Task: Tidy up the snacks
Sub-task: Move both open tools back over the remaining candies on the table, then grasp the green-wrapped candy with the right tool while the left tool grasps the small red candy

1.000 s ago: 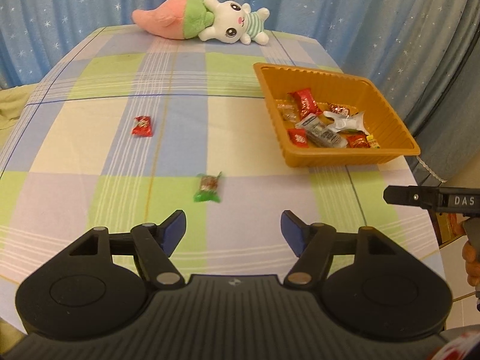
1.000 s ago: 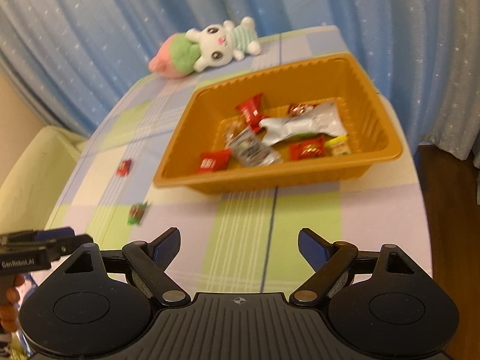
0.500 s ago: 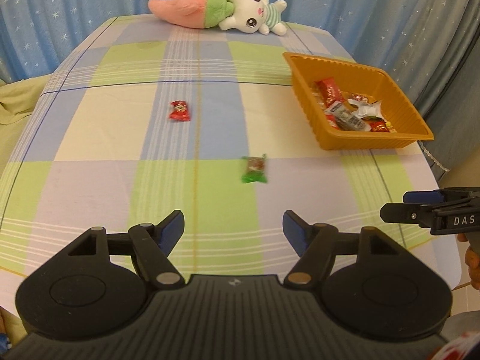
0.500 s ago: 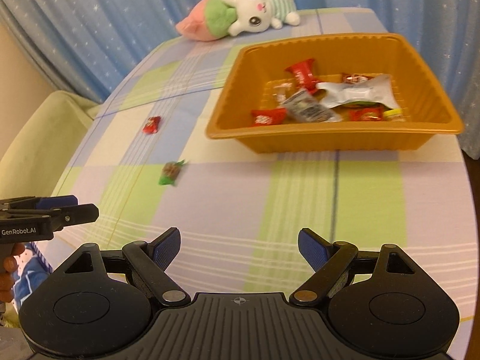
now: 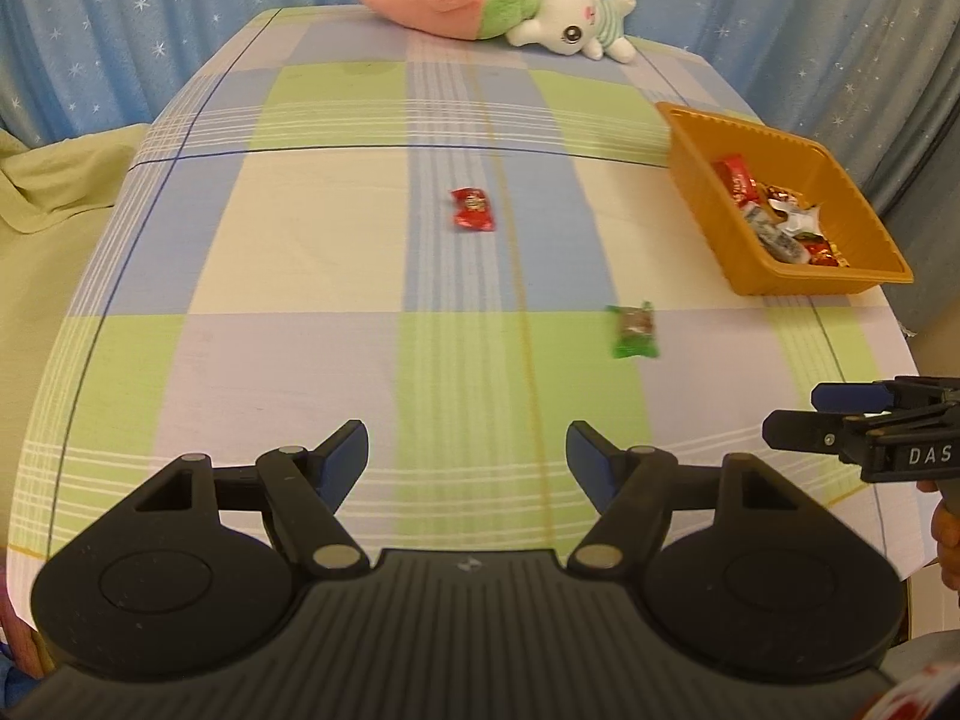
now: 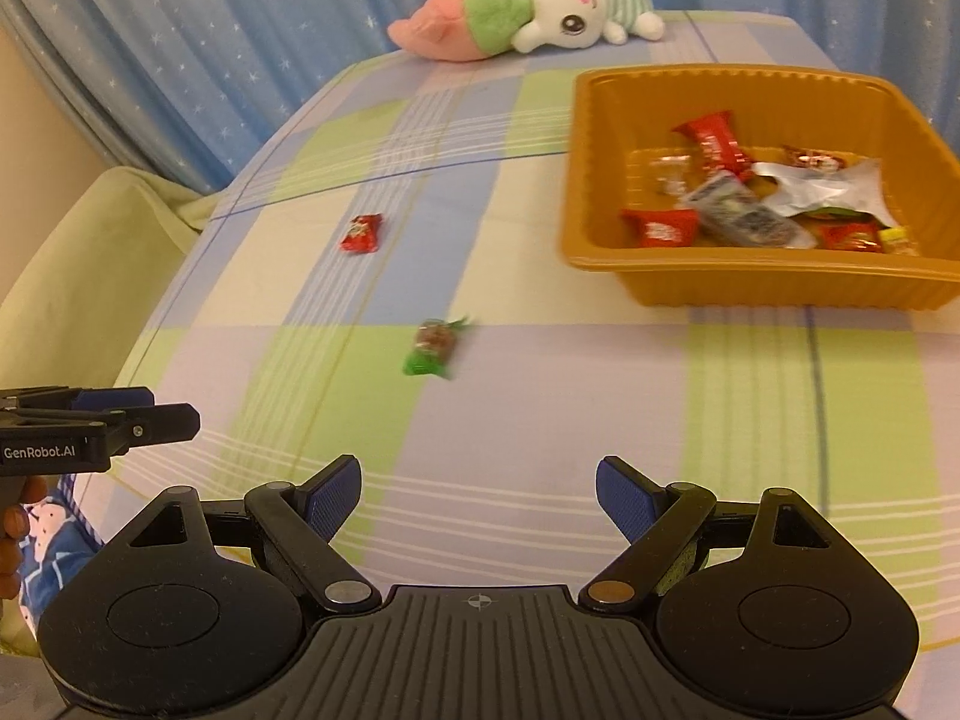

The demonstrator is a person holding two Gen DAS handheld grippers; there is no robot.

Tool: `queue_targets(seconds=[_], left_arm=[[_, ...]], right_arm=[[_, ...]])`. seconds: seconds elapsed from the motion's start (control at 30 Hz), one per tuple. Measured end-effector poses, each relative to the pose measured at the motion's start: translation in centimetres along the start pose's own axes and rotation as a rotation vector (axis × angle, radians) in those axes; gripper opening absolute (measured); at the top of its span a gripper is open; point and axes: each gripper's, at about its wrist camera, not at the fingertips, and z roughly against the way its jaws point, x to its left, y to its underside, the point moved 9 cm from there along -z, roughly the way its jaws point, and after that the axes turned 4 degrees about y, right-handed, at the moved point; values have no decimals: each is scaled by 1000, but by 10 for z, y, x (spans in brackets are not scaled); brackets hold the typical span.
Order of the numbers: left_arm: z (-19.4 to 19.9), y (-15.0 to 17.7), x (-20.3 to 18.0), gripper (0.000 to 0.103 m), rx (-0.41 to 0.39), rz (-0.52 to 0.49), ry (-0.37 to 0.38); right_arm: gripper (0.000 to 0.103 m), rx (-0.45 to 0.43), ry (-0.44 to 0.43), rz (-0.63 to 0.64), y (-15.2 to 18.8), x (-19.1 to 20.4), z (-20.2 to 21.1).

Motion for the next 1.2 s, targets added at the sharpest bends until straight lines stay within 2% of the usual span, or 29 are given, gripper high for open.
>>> queue_targets(seconds=[0.23,0.37,0.53,0.6,0.8,1.03,1.1,1.2], left_arm=[[-7,-5,33,70,20,2,-6],[-9,-14,47,70,4,-7,-17],[-14,-24,63,70,-10,-14,-29],[-17,-26,69,70,-8,-15,-29],[-25,-29,78,70,2,-24,-26],[-31,-34,82,70,2,-32,-14],[-33,-37,82,70,-1,-34,-10],[-36,-41,81,70,-5,-38,-4]], right_arm=[[85,-16,16,-4,-11,27,-26],[84,-42,36,-22,-21,37,-41],[64,-61,68,-32,-33,43,-59],[52,-67,84,-35,-36,43,-65],[36,-84,130,-55,-43,40,-77],[30,-93,175,-36,-48,41,-86],[25,-93,193,-21,-48,42,-88],[24,-84,205,-2,-48,43,-91]])
